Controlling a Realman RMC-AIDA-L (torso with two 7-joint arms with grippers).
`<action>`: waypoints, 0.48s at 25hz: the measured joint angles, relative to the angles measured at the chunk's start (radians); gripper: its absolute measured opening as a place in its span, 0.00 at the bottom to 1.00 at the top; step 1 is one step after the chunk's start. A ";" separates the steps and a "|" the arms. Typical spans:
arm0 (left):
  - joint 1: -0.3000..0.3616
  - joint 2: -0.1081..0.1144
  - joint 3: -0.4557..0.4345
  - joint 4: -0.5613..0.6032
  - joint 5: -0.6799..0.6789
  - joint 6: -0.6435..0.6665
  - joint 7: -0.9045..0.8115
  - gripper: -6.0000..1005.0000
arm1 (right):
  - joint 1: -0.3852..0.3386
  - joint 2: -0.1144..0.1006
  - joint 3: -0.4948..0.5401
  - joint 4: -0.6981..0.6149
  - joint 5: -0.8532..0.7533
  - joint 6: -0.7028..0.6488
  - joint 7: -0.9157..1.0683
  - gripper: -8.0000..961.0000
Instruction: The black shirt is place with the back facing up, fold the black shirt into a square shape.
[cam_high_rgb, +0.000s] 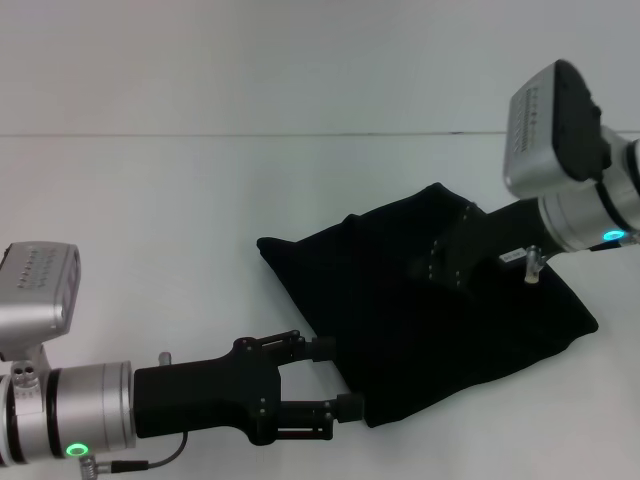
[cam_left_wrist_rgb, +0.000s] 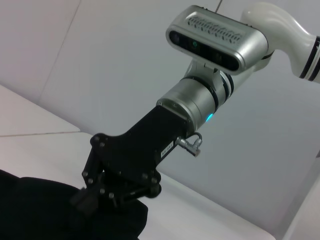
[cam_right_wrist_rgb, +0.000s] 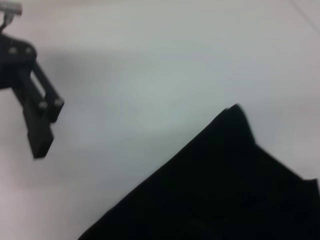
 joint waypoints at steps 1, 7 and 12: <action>-0.001 0.000 -0.001 0.000 0.000 0.000 0.000 0.88 | -0.002 -0.003 0.009 0.000 0.008 0.000 0.000 0.09; -0.006 0.000 -0.002 0.002 -0.001 -0.001 0.000 0.88 | 0.002 -0.018 0.085 0.000 0.017 0.056 0.046 0.02; -0.018 0.004 -0.002 0.002 -0.002 -0.001 0.000 0.88 | 0.007 -0.024 0.095 0.010 0.017 0.190 0.146 0.02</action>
